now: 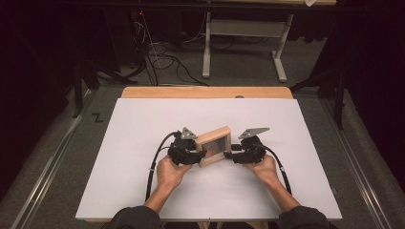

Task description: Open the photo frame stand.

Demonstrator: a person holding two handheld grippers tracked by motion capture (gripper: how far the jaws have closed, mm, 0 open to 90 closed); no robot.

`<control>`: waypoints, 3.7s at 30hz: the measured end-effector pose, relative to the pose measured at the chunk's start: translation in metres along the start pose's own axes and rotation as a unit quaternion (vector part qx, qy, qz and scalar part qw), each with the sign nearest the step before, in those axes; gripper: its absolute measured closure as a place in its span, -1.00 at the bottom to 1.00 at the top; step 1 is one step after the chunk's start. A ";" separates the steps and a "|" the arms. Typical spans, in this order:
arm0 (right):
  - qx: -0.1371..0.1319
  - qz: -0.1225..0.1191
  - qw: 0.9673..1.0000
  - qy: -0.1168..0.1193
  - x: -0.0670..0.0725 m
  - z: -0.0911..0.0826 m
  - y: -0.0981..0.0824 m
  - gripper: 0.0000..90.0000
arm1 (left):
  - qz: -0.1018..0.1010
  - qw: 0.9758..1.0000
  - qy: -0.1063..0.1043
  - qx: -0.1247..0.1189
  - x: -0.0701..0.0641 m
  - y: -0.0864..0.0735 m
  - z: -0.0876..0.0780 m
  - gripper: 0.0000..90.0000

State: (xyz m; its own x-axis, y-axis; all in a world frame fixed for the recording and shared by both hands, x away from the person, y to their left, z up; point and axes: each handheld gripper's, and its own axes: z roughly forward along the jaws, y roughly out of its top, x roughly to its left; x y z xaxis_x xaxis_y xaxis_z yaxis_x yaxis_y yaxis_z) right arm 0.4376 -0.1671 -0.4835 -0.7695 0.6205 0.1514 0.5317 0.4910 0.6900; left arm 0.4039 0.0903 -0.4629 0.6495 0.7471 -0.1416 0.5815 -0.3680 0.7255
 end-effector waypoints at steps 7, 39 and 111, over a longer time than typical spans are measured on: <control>-0.002 0.003 1.000 -0.001 0.002 -0.001 0.000 0.14 | 0.000 1.000 0.001 -0.004 0.006 0.002 0.003 0.19; -0.013 -0.011 1.000 0.004 -0.004 0.002 0.005 0.03 | -0.008 1.000 -0.012 -0.017 0.015 0.002 0.010 0.16; -0.003 0.016 1.000 -0.014 0.000 -0.003 0.001 0.06 | -0.045 0.998 0.000 -0.045 0.027 -0.006 0.001 0.22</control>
State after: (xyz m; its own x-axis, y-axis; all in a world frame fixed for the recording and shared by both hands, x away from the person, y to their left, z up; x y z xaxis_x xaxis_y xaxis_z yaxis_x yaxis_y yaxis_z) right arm 0.4368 -0.1685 -0.4806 -0.7422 0.6524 0.1532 0.5535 0.4678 0.6891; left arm 0.4185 0.1122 -0.4723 0.5973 0.7742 -0.2093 0.5905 -0.2479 0.7680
